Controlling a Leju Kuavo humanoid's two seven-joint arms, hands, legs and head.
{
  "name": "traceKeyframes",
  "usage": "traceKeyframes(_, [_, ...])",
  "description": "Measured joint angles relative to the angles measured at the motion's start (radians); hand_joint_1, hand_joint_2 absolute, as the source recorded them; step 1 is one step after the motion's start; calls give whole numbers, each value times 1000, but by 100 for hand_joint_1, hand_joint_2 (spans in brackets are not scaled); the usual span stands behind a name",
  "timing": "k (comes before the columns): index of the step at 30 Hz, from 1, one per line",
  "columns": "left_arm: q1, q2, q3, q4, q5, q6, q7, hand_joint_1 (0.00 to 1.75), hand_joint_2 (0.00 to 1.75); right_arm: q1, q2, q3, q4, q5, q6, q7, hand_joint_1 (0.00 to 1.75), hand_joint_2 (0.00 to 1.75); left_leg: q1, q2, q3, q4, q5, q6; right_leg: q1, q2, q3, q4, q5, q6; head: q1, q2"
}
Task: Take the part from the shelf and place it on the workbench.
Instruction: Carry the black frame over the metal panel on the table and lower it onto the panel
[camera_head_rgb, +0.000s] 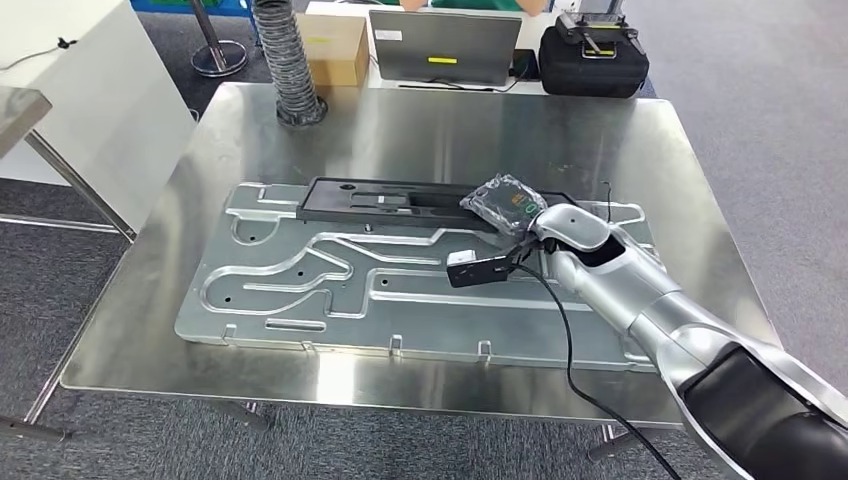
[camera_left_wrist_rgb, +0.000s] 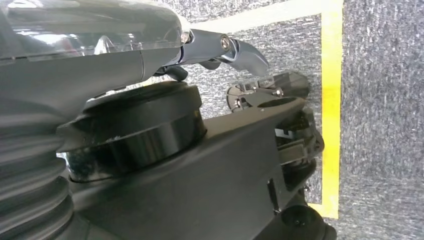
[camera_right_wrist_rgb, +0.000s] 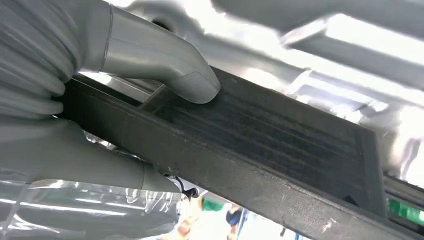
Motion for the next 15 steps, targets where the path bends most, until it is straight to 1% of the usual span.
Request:
traceKeyframes(1, [0,0,-2,0,0,0,-1,0,175,11,-5,0,-12,-2,6,8,175,175,2,0,3,-6,2,5,-1,-1,-1,4,-6,5,0,0])
traceKeyframes(2, [-1,-1,-4,0,0,-1,-2,0,175,20,-10,0,-25,-3,10,15,131,131,4,0,7,-11,4,11,-1,-2,-8,24,-20,10,0,0])
traceKeyframes(3, [-2,-1,-5,0,0,-1,-3,0,175,27,-14,0,-36,-4,12,20,87,87,6,1,11,-16,6,16,-1,-4,-25,64,-44,13,0,0])
traceKeyframes(5, [-3,-1,-7,0,-1,-2,-3,0,175,40,-21,0,-52,-4,13,29,0,0,5,1,13,-18,5,22,-3,-5,-87,191,-103,18,0,0])
traceKeyframes(6, [-3,-1,-8,0,-3,-1,-3,0,175,47,-24,0,-58,-4,13,34,0,0,5,1,13,-17,4,22,-3,-6,-117,247,-120,20,0,0])
traceKeyframes(7, [-2,-1,-10,0,-6,1,-3,0,175,53,-28,0,-64,-4,13,38,0,0,5,1,14,-15,3,23,-4,-6,-134,274,-120,22,0,0])
traceKeyframes(8, [-2,-1,-11,0,-10,4,-2,0,175,57,-32,-1,-69,-4,13,41,0,0,5,0,15,-13,1,22,-5,-6,-131,262,-100,22,0,0])
traceKeyframes(9, [-2,-2,-12,0,-13,8,-2,0,175,59,-35,-2,-75,-4,13,42,0,0,5,0,16,-10,-2,20,-5,-7,-109,211,-66,22,0,0])
traceKeyframes(10, [-2,-2,-14,0,-16,11,-1,0,175,59,-38,-4,-80,-4,13,43,0,0,5,0,17,-6,-6,17,-6,-8,-76,139,-31,21,0,0])
traceKeyframes(11, [-2,-2,-16,0,-17,13,0,0,175,58,-40,-5,-84,-4,14,44,0,0,3,-1,17,-1,-10,13,-5,-9,-45,75,-6,18,0,0])
traceKeyframes(12, [-2,-3,-18,0,-18,15,0,0,131,56,-42,-7,-88,-5,14,44,0,0,0,-1,17,2,-13,9,-3,-9,-25,32,8,14,0,0])
traceKeyframes(13, [-2,-3,-19,0,-17,15,0,0,87,55,-44,-8,-91,-5,16,44,0,0,-2,-1,16,3,-15,5,-1,-8,-16,11,11,9,0,0])
traceKeyframes(14, [-2,-3,-20,0,-14,15,1,0,44,55,-46,-9,-94,-7,18,45,0,0,-3,-1,16,3,-15,1,2,-7,-16,10,11,4,0,0])
traceKeyframes(15, [-1,-3,-21,0,-12,14,2,0,0,55,-48,-9,-96,-9,21,45,0,0,-3,0,17,2,-15,-3,1,-6,-16,8,12,-2,0,0])
